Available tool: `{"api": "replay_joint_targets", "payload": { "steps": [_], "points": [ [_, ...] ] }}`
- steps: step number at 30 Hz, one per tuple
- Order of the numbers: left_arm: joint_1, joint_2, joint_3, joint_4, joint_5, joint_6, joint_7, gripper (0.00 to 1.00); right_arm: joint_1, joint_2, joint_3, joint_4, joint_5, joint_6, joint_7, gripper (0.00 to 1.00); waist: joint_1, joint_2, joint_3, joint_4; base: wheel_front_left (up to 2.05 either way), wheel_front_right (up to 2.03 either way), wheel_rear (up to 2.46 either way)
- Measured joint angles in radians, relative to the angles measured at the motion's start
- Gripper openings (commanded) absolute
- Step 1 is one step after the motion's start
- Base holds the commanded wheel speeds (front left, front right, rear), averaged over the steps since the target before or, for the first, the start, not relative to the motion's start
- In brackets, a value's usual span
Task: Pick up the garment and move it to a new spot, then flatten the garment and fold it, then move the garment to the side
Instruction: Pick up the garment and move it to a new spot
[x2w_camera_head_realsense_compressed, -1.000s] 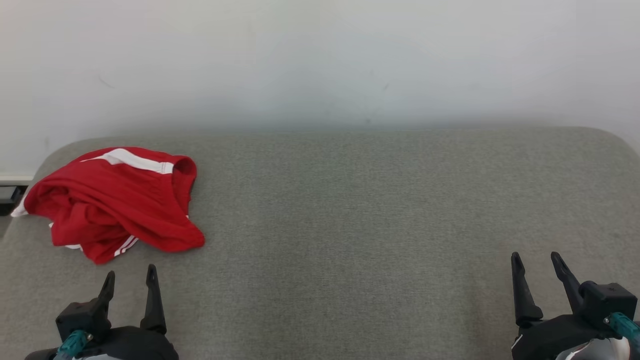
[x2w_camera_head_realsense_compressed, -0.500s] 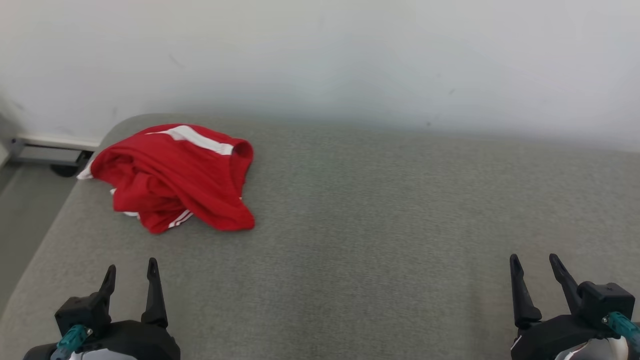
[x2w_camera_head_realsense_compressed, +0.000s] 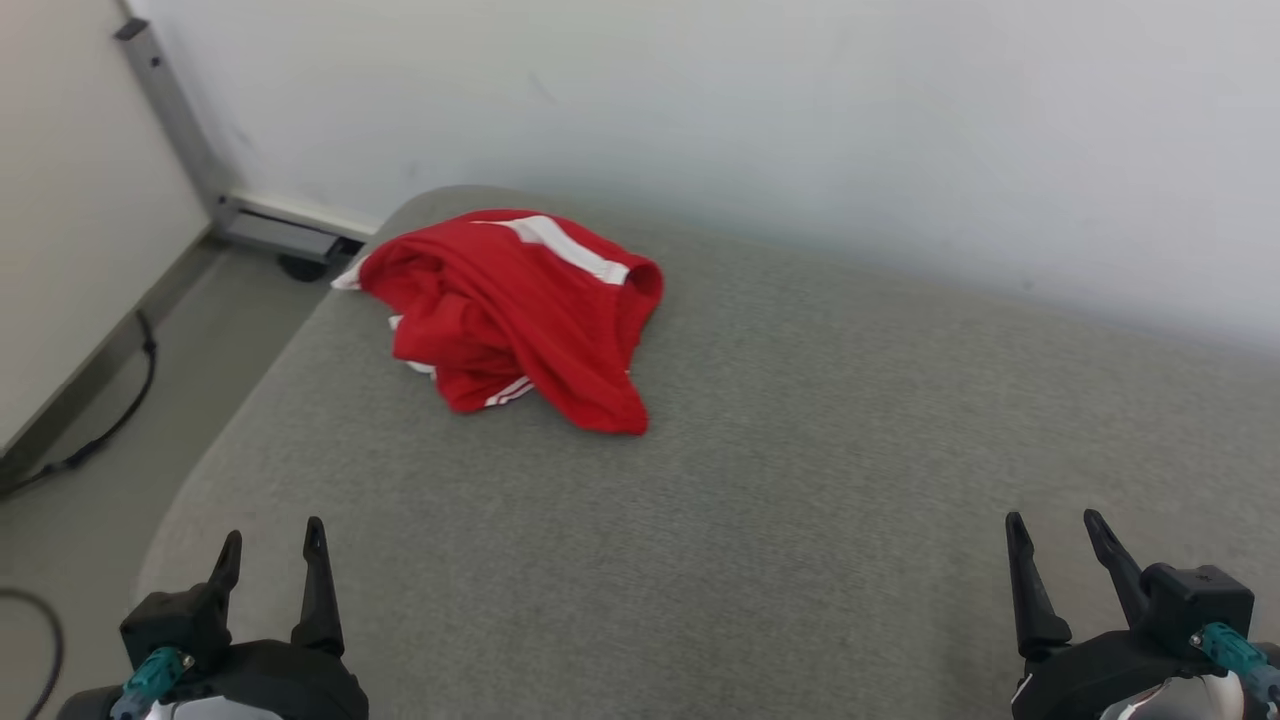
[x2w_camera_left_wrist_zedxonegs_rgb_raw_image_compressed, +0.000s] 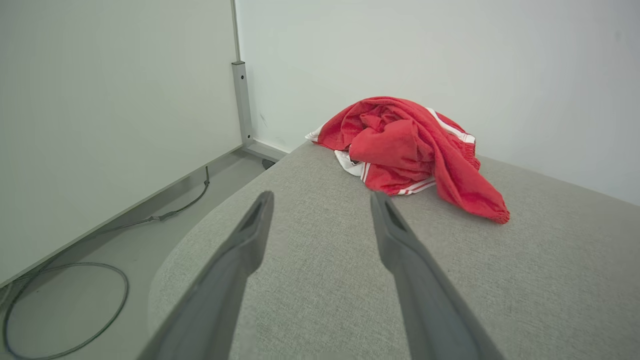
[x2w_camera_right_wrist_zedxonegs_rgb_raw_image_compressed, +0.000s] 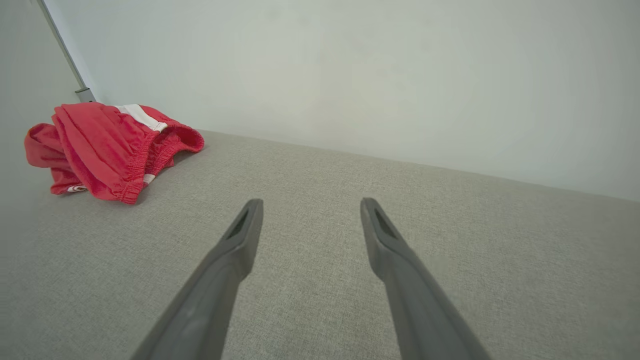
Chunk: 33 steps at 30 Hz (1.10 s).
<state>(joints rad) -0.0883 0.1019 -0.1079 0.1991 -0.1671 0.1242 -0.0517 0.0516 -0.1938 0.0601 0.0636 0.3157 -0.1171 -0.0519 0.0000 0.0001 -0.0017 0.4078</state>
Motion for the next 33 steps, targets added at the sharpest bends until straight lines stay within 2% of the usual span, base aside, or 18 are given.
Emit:
{"api": "replay_joint_targets", "payload": {
  "steps": [9,20,25,33],
  "points": [
    [0.002,0.006,0.031,-0.007,-0.005,0.000,0.004,1.00,-0.072,0.010,0.044,0.011,-0.001,0.015,0.009,1.00,0.0000,0.0000,0.007,0.107,0.00,0.00,0.00],
    [0.001,0.000,0.027,-0.008,-0.036,-0.003,0.003,1.00,-0.080,0.011,0.048,0.049,-0.001,0.021,0.016,1.00,0.0000,0.0000,0.008,0.120,0.00,0.00,0.00],
    [-0.062,-0.009,0.005,0.027,-0.082,-0.063,0.027,1.00,-0.080,0.013,0.048,0.057,-0.001,0.021,0.016,1.00,0.0000,0.0000,0.008,0.115,0.00,0.00,0.00],
    [-0.227,0.011,0.007,0.086,-0.117,-0.126,0.074,1.00,-0.089,0.024,0.072,0.050,-0.001,0.029,0.026,1.00,0.0000,0.0000,0.025,0.068,0.00,0.00,0.00]
  ]
}}
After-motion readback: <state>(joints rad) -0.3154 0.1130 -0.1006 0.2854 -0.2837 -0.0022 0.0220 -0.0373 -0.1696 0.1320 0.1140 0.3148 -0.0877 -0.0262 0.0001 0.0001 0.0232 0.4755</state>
